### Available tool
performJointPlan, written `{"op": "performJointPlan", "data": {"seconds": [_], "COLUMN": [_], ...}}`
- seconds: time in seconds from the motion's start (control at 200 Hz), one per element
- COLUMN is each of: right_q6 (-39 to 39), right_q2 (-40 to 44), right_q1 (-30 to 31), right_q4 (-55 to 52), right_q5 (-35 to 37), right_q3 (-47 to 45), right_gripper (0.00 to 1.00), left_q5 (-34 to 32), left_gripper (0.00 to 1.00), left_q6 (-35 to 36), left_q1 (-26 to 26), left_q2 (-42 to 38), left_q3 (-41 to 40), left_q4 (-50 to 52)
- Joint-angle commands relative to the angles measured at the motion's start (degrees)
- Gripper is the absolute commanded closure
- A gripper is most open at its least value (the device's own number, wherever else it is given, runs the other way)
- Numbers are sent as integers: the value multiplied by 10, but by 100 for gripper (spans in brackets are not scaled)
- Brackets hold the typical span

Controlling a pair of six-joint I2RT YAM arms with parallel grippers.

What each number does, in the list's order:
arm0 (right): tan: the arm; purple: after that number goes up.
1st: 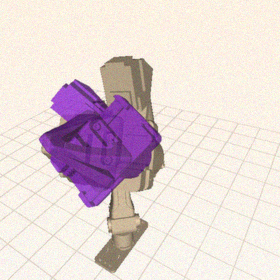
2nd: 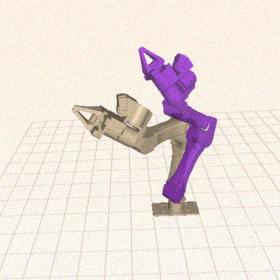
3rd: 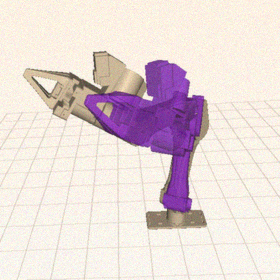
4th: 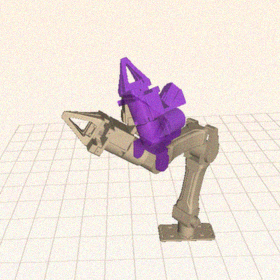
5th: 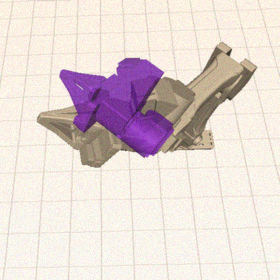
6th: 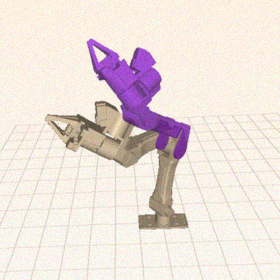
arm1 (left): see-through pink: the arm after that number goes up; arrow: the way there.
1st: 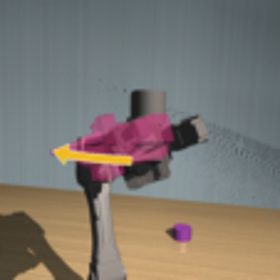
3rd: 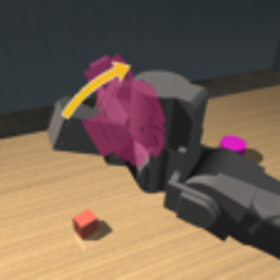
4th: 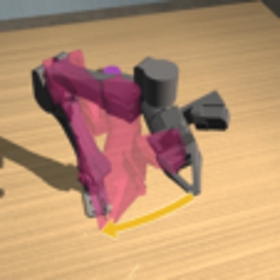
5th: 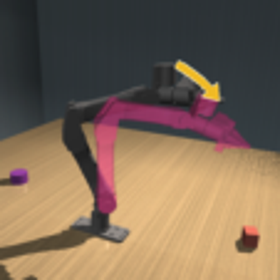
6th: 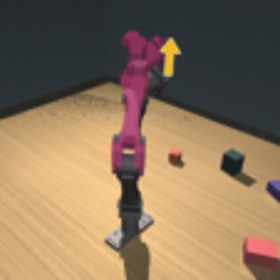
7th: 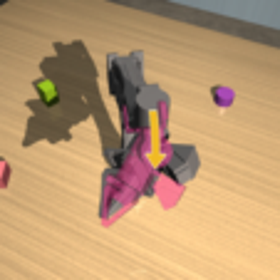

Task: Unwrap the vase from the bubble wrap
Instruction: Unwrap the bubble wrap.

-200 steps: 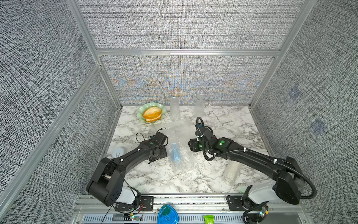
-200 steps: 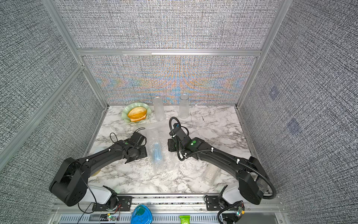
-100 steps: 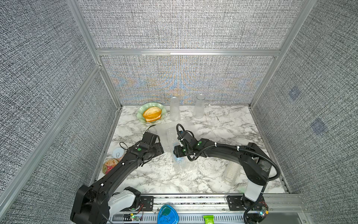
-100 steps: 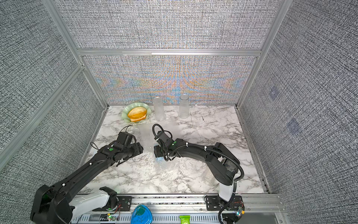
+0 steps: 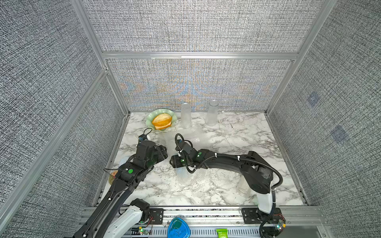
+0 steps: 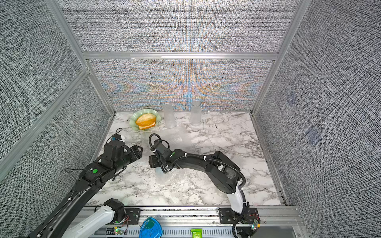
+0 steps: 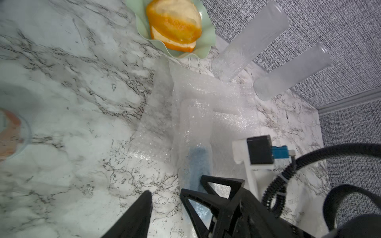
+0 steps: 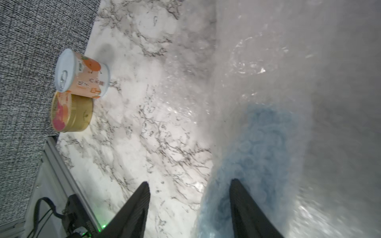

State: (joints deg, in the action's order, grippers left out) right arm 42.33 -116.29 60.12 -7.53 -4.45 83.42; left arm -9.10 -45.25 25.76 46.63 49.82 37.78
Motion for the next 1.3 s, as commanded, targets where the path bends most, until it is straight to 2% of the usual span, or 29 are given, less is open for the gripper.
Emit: {"op": "performJointPlan", "data": {"seconds": [0.0, 0.16, 0.35, 0.475, 0.64, 0.81, 0.991, 1.096, 1.296], "right_q6": [47, 52, 15, 4, 3, 6, -11, -23, -22], "right_q2": [-28, -59, -15, 51, 152, 245, 327, 356, 395], "right_q1": [9, 12, 1, -25, -72, -127, -158, -164, -189], "right_q4": [-7, 40, 84, 93, 79, 31, -12, -27, -43], "right_q5": [-32, -80, -74, -34, 32, 75, 101, 112, 113], "right_q3": [28, 81, 70, 4, -105, -195, -255, -273, -316], "right_gripper": [42, 42, 42, 42, 42, 42, 42, 42, 42], "left_q5": [-78, -128, -118, -77, 32, 97, 69, 84, 88], "left_gripper": [29, 30, 30, 30, 30, 32, 33, 33, 34], "left_q6": [-2, 0, 13, 30, 75, 76, 67, 65, 43], "left_q1": [0, -1, -1, -1, -1, 11, 83, 109, 150], "left_q2": [-14, -32, -26, -16, 12, 100, 227, 301, 371], "left_q3": [24, 67, 84, 63, 1, -14, 24, 58, 73], "left_q4": [47, 69, 67, 48, -29, -75, -95, -95, -135]}}
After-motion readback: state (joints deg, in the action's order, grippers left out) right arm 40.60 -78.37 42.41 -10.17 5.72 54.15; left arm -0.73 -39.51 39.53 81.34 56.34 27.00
